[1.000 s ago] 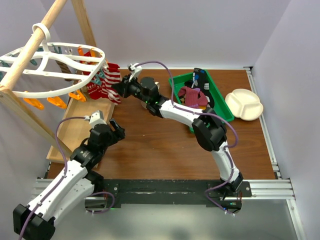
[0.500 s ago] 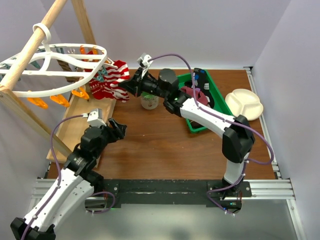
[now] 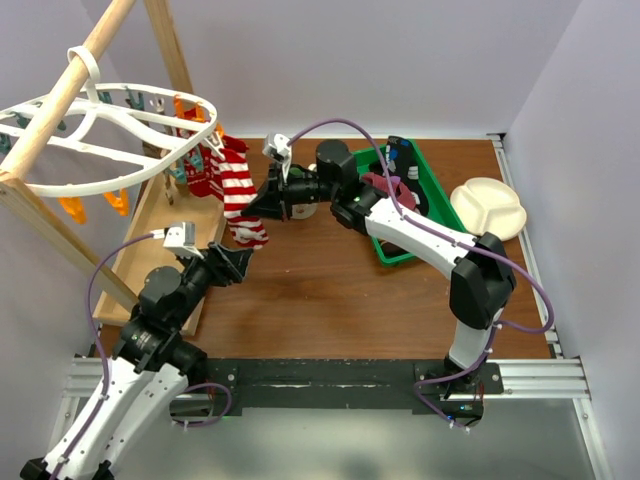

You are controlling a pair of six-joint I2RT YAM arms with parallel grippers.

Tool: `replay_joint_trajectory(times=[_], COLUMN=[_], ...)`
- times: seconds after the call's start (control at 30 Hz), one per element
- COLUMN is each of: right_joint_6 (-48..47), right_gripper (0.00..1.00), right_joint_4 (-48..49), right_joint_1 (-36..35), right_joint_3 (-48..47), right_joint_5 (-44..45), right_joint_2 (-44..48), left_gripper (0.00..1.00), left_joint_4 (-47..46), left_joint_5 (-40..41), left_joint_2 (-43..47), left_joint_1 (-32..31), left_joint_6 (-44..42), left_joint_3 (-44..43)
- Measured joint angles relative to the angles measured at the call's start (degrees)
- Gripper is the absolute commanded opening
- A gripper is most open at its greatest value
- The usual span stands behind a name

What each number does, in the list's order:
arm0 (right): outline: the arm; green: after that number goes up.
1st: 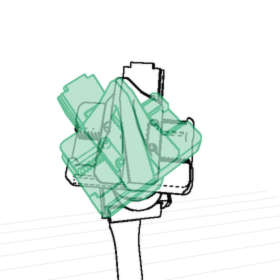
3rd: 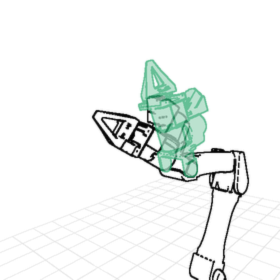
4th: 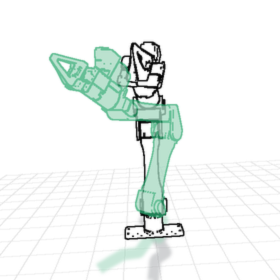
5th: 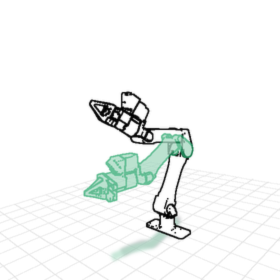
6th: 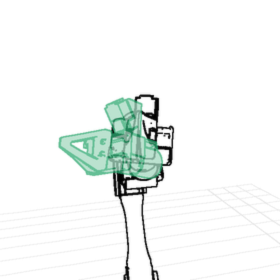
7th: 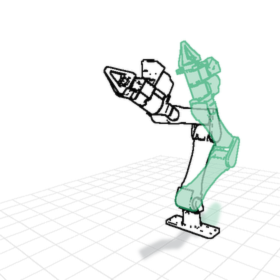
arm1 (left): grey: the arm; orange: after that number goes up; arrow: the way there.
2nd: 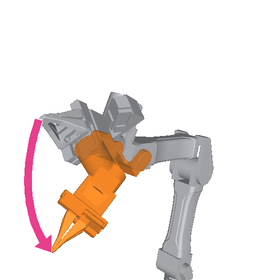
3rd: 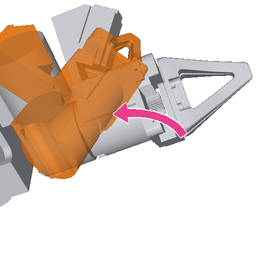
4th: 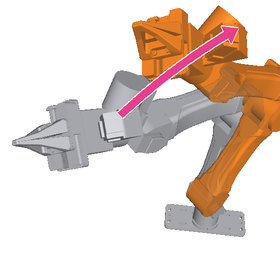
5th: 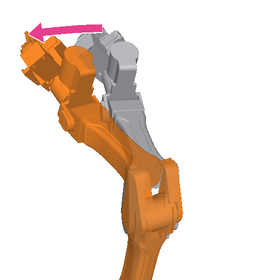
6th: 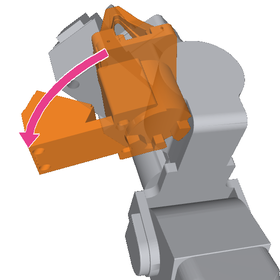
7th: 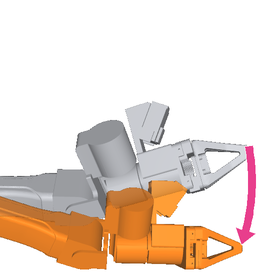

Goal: Remove the socks clipped to the hanger
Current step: Remove the sock from the hanger.

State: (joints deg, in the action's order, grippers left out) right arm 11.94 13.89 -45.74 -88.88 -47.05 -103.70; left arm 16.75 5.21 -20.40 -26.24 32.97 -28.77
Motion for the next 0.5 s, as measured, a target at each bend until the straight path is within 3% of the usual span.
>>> replay_joint_trajectory(times=[0.5], right_joint_6=[4.6], right_gripper=[0.0], right_joint_4=[4.0], right_joint_1=[-0.3], right_joint_3=[-0.6], right_joint_5=[-7.4], right_joint_2=[-1.0], left_gripper=[0.78], left_joint_4=[-3.1], left_joint_5=[-0.1], left_joint_2=[0.8], left_joint_1=[0.0], left_joint_6=[-6.3], left_joint_3=[-3.4])
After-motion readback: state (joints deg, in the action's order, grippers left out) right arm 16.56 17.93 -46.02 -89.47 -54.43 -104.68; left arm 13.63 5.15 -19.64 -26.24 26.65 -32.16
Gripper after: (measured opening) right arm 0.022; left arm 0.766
